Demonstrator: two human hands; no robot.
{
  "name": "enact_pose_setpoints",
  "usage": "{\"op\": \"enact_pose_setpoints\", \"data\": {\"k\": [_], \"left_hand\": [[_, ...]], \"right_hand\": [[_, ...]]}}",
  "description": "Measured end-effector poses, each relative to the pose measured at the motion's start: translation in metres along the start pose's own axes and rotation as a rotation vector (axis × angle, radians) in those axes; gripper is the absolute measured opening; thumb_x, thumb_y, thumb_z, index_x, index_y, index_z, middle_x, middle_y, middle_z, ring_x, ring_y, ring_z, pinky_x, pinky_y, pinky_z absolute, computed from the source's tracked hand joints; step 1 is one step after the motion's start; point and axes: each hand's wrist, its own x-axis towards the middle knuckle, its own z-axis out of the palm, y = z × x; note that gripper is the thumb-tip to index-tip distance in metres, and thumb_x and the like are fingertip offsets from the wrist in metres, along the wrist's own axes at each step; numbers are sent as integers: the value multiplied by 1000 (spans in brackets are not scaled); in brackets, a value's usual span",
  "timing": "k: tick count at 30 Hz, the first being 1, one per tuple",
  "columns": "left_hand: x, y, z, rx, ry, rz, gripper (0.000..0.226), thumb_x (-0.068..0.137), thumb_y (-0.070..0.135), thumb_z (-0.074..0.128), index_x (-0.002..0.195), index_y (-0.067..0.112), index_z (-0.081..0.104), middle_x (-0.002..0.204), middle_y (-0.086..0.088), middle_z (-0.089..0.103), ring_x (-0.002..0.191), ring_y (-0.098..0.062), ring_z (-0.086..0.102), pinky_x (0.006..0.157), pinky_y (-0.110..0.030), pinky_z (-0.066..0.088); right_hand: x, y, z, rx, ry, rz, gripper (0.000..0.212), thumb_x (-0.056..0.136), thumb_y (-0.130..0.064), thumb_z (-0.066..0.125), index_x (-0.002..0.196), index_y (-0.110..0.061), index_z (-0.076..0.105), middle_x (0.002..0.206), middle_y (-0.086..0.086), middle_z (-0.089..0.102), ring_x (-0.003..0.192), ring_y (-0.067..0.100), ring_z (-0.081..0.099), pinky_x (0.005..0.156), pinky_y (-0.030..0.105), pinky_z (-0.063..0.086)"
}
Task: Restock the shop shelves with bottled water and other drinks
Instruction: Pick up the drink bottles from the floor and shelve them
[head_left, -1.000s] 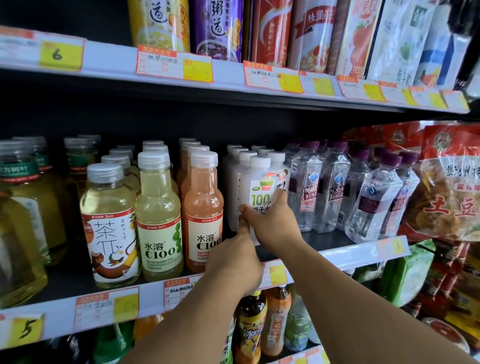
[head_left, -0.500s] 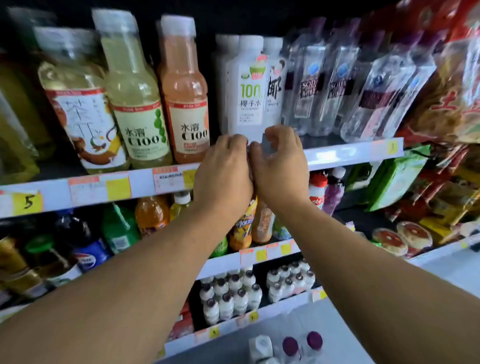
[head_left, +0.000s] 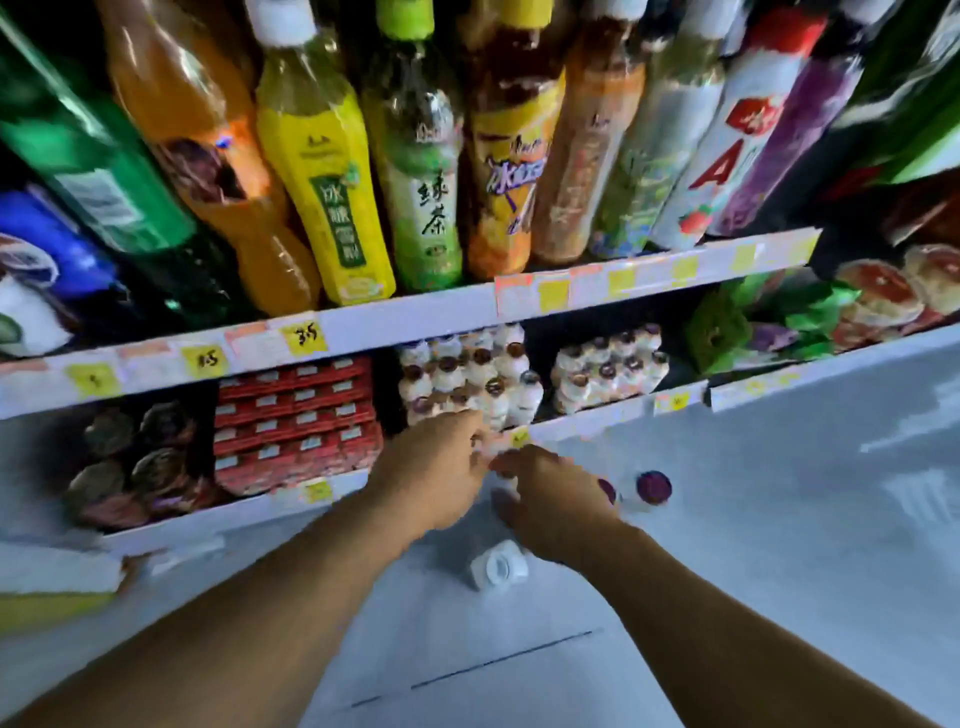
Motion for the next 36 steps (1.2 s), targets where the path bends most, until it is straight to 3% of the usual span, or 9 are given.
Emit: {"op": "enact_pose_setpoints", "data": {"k": [3, 6, 10, 20, 24, 27, 30, 33, 36], "left_hand": [[3, -19, 35, -105, -155, -100, 16, 93, 28, 53, 100, 18, 64, 99, -6, 70, 95, -28, 64, 83, -37, 52], [7, -28, 55, -108, -252, -119, 23, 92, 26, 51, 71, 17, 50, 70, -13, 55, 66, -27, 52, 63, -35, 43], [8, -35, 70, -100, -317, -154, 36, 90, 25, 50, 62, 15, 29, 57, -2, 30, 50, -20, 30, 49, -30, 22], [0, -36, 77, -152, -407, -236, 35, 95, 20, 48, 61, 18, 43, 62, -4, 41, 57, -18, 42, 52, -25, 32], [0, -30, 51, -232, -364, -266, 31, 99, 28, 45, 76, 13, 60, 71, -4, 54, 65, -20, 50, 55, -27, 34], [2, -16, 21, -274, -297, -267, 41, 104, 35, 37, 89, 6, 63, 77, -8, 54, 75, -22, 49, 66, -28, 36], [0, -2, -13, -429, -247, -298, 58, 102, 53, 29, 114, 10, 66, 112, -14, 67, 97, -26, 60, 84, -30, 46], [-6, 18, -50, -708, -154, -327, 69, 86, 79, 26, 101, 30, 72, 110, 0, 71, 95, -18, 65, 91, -34, 49], [-13, 43, -93, -886, -83, -298, 69, 81, 82, 25, 87, 37, 77, 97, 7, 77, 100, -19, 69, 100, -43, 49]], "right_hand": [[-7, 16, 47, -146, -297, 22, 46, 92, -39, 59, 137, -30, 52, 140, -1, 55, 128, 29, 54, 102, 38, 44], [-6, 22, 77, -189, -382, 12, 47, 90, -33, 62, 135, -26, 52, 136, 2, 54, 125, 31, 55, 100, 40, 47], [1, 24, 93, -168, -371, 19, 45, 91, -21, 59, 135, -21, 51, 136, 5, 47, 117, 34, 59, 89, 41, 51], [8, 26, 100, -53, -314, 15, 45, 88, -23, 67, 130, -18, 53, 126, 8, 46, 107, 38, 61, 81, 37, 49], [15, 13, 53, 138, -240, 87, 30, 74, -30, 73, 102, -25, 64, 103, 0, 57, 94, 27, 62, 78, 32, 53], [16, -5, -6, 187, -229, 55, 27, 77, -26, 75, 102, -18, 69, 94, -3, 63, 85, 18, 60, 71, 27, 51], [10, -29, -73, 146, -187, -27, 28, 79, -29, 75, 104, -16, 71, 96, 1, 68, 81, 17, 62, 66, 27, 50], [-4, -53, -137, 109, -108, -79, 28, 79, -34, 74, 102, -17, 73, 94, 2, 71, 80, 17, 65, 66, 28, 53], [-21, -70, -193, 193, 11, -85, 21, 77, -36, 75, 91, -21, 72, 83, -1, 73, 66, 11, 66, 59, 31, 55]]}}
